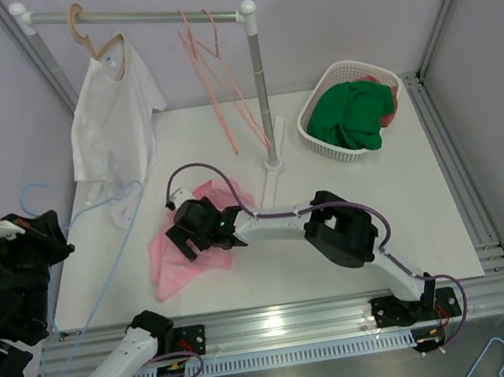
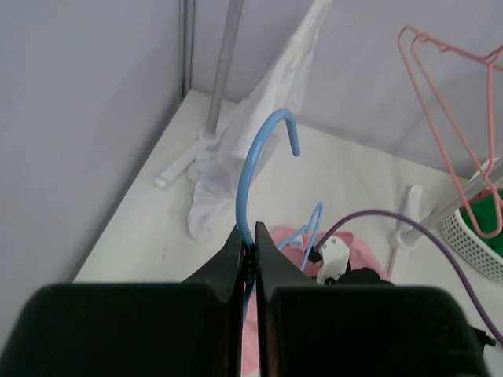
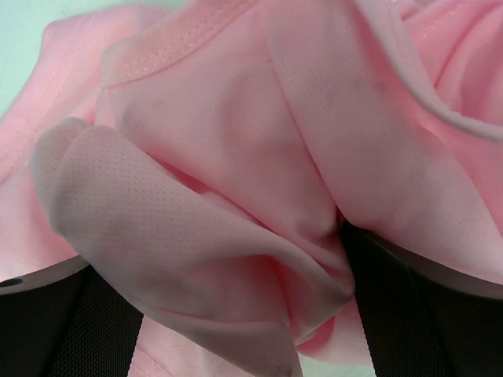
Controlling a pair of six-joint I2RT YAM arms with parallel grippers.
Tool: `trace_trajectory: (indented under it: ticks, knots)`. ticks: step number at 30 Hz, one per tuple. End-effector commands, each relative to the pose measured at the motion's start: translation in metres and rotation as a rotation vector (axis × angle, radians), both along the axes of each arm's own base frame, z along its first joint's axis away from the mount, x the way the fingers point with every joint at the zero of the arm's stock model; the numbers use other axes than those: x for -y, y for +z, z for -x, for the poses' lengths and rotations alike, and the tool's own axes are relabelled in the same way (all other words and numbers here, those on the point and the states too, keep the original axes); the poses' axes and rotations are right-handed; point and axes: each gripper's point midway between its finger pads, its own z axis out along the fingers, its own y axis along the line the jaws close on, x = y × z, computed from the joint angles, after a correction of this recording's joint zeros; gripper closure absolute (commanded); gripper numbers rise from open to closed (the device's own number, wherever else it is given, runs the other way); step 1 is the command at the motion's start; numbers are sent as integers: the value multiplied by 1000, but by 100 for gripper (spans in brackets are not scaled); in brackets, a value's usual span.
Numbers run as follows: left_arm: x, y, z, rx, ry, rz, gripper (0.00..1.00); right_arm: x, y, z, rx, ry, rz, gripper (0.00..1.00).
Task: Remove the t-shirt from the hanger
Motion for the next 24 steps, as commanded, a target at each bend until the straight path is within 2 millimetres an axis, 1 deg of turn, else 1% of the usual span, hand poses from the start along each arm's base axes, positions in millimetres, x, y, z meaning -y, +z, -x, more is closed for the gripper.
trace_trajectory:
  ticks: [1,3,4,5,6,7,8,9,10,11,12,13,14,15,16,17,18,19,20,21,22,23,24]
  knots:
    - [6,40,-14,153,-29,-41,99,12,-31,-2,-31,-16,86,1]
    - [21,44,-28,164,-78,-49,99,16,-45,7,-81,6,110,1]
    - [27,48,-34,175,-98,-59,99,23,-58,16,-117,22,124,14]
    - [35,56,-45,199,-108,-57,99,23,-56,25,-140,42,110,32]
    - [44,59,-52,213,-141,-60,99,25,-57,36,-174,64,94,54]
    - [49,63,-59,227,-158,-88,99,28,-58,44,-195,55,78,90]
    - [55,78,-66,281,-169,-80,99,44,-59,60,-217,57,97,100]
    - [67,77,-82,272,-193,-95,99,51,-55,69,-226,58,97,100]
    - [73,79,-90,279,-204,-114,99,59,-50,78,-229,60,96,100]
    - [79,91,-98,325,-215,-110,99,81,-57,94,-253,39,131,100]
    - [88,86,-117,302,-219,-126,99,83,-20,100,-217,40,72,100]
    - [95,89,-125,309,-238,-116,99,95,-8,106,-219,27,75,100]
    - [94,92,-135,322,-223,-108,99,108,3,109,-224,-3,74,100]
    - [102,85,-155,296,-231,-109,99,114,46,104,-188,-26,4,100]
    - [107,85,-165,293,-245,-100,99,135,60,99,-170,-66,45,100]
    - [105,85,-176,287,-224,-103,99,146,81,92,-142,-89,39,100]
    - [107,86,-187,292,-216,-108,99,164,125,74,-100,-148,-2,100]
    - [113,83,-204,277,-216,-117,99,177,147,59,-58,-196,-20,100]
    - [114,82,-213,274,-207,-121,99,187,168,48,-37,-223,-43,100]
    - [116,82,-220,276,-200,-125,99,194,207,33,9,-249,-103,100]
    - [121,76,-236,259,-197,-142,99,224,228,15,36,-327,-103,100]
    - [120,86,-239,281,-188,-140,99,238,245,6,57,-363,-116,100]
    - [121,87,-244,283,-180,-142,99,252,263,-4,86,-396,-129,100]
